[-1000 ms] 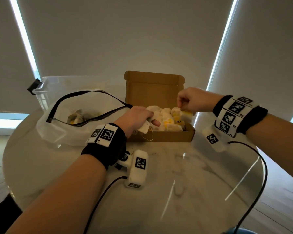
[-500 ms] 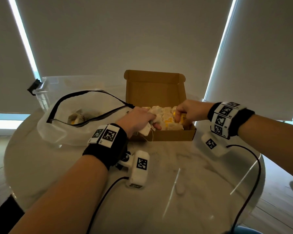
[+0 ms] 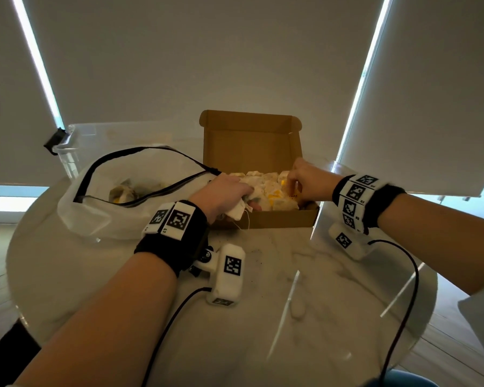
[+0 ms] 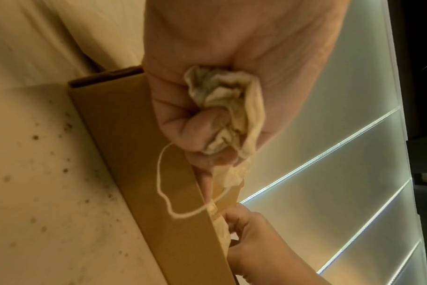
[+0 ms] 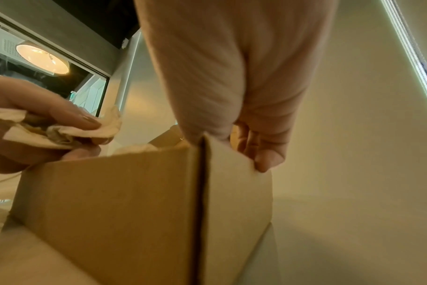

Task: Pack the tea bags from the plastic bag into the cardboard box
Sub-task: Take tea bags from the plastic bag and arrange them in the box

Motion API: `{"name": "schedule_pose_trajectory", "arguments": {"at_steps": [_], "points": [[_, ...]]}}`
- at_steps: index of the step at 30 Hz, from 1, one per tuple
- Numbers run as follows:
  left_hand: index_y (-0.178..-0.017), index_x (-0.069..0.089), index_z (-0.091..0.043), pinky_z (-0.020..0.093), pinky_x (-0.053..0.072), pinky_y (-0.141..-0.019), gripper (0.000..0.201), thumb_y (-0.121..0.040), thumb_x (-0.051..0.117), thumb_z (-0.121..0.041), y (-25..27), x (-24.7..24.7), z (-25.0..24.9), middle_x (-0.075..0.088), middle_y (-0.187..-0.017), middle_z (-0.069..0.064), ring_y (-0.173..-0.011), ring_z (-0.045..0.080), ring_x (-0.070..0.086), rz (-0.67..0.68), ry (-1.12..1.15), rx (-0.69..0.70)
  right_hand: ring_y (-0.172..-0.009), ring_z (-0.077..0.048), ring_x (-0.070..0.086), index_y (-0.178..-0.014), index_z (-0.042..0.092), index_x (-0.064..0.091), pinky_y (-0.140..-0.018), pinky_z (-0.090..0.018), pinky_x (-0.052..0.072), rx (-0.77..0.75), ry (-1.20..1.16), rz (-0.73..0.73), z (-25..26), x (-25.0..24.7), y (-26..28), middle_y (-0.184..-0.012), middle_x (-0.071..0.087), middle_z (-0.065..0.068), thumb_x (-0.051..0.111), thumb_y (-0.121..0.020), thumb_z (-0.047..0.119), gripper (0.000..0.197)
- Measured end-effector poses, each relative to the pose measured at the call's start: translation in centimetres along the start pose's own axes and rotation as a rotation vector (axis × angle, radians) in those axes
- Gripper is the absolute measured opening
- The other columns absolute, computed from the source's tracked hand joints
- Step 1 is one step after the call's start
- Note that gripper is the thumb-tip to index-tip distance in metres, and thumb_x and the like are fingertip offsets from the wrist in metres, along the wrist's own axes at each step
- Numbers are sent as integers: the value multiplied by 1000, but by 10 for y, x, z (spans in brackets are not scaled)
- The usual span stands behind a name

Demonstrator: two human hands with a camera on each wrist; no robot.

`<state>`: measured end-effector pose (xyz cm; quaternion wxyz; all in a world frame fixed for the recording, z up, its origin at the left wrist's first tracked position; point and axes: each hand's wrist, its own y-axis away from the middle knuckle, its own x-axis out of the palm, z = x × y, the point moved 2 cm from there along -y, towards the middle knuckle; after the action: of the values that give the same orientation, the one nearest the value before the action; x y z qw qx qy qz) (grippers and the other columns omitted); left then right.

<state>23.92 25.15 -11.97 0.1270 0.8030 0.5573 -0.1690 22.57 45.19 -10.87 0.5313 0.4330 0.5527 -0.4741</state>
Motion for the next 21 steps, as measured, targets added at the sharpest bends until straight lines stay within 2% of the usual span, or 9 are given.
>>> {"name": "schedule_pose_trajectory", "arguments": {"at_steps": [3, 5, 7, 9, 11, 13, 15, 17, 21], "points": [[-107, 59, -10, 26, 49, -64, 19, -94, 54, -23, 0, 0, -1, 66, -95, 8, -74, 15, 60, 53, 52, -17, -76, -5, 45, -102, 3, 71, -65, -9, 40, -46, -12, 37, -2, -5, -1, -91, 46, 6, 72, -80, 8, 23], [-102, 58, -22, 23, 47, -57, 10, -95, 54, -27, 4, 1, -4, 66, -94, 4, -67, 11, 59, 94, 118, -32, -78, -6, 50, -98, 3, 71, -72, -19, 45, -49, -109, -12, -1, -14, -1, -91, 60, -2, 68, -85, 16, 19], [-104, 58, -25, 24, 46, -59, 11, -94, 55, -29, 7, 1, -4, 66, -95, 3, -68, 11, 59, 108, 186, -29, -82, -15, 57, -96, 1, 69, -76, -29, 50, -58, -312, -128, 4, -27, 3, -93, 64, -9, 61, -90, 24, 26], [-109, 59, -23, 28, 48, -66, 18, -93, 56, -29, 8, 1, -4, 68, -103, 7, -77, 16, 61, 120, 254, -25, -83, -14, 57, -102, 5, 65, -69, -23, 47, -46, -593, -176, 17, -36, 12, -97, 63, -5, 54, -90, 37, 36], [-105, 59, -22, 30, 49, -68, 15, -92, 56, -29, 10, 2, -7, 68, -105, 9, -79, 18, 62, 116, 283, -5, -88, -12, 58, -108, 16, 62, -69, -23, 48, -73, -754, -84, 33, -39, 20, -104, 62, 1, 52, -86, 46, 38], [-103, 59, -22, 29, 50, -67, 14, -91, 57, -29, 10, 3, -8, 68, -102, 9, -77, 18, 63, 118, 278, 6, -88, -10, 60, -103, 22, 61, -69, -23, 53, -121, -756, -6, 46, -36, 24, -103, 62, 4, 59, -85, 40, 25], [-108, 60, -19, 28, 49, -65, 21, -89, 61, -28, 11, 4, -9, 68, -99, 8, -74, 16, 62, 139, 250, 6, -80, -10, 63, -89, 18, 62, -64, -20, 54, -122, -785, -10, 52, -36, 22, -98, 65, -1, 67, -82, 24, 11], [-111, 63, -16, 26, 48, -65, 28, -85, 66, -27, 12, 6, -8, 69, -97, 7, -75, 16, 60, 151, 138, 24, -73, -11, 65, -78, 13, 58, -59, -20, 54, -105, -817, -59, 52, -41, 21, -93, 66, -8, 70, -80, 12, 12], [-102, 66, -16, 11, 48, -58, 17, -85, 68, -18, 13, 6, -9, 67, -93, -2, -75, 4, 59, 146, -86, 90, -75, -17, 64, -74, 11, 57, -67, -26, 54, -56, -725, -129, 35, -53, 19, -84, 65, -11, 74, -75, 4, 18]]}}
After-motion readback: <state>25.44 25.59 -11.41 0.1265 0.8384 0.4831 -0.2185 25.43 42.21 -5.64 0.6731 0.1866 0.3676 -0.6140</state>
